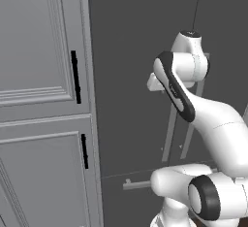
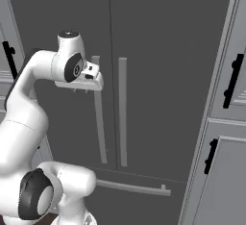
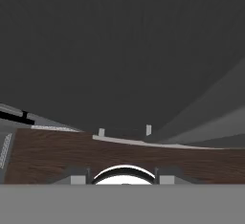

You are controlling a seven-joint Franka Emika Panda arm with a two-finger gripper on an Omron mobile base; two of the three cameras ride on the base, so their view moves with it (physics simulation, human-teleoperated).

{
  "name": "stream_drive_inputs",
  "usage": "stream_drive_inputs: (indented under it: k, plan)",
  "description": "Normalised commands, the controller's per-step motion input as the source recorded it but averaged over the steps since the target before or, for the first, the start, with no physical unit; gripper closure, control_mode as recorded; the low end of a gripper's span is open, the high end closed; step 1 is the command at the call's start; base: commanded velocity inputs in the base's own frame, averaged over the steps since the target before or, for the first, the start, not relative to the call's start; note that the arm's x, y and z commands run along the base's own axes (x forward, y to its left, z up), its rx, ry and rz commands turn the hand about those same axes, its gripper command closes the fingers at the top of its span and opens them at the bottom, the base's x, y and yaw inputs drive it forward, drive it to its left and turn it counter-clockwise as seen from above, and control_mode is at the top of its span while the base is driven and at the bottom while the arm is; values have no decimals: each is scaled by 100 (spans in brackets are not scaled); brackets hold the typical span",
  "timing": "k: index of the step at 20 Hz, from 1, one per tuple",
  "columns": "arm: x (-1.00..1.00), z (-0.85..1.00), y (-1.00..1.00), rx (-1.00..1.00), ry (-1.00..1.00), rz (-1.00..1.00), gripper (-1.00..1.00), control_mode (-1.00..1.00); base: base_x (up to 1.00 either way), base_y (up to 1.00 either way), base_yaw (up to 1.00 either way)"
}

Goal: Take the strawberry from the fridge and place it on top of the pancake, located on the dining counter.

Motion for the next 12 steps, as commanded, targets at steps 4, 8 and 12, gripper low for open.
stream_drive_inputs:
  k: [4, 8, 12]
  plan:
    - [0, 0, 0, 0, 0, 0, -100, 100, -17, -4, 0]
    - [0, 0, 0, 0, 0, 0, -100, 100, -85, -69, 2]
    - [0, 0, 0, 0, 0, 0, -100, 100, -81, -31, 0]
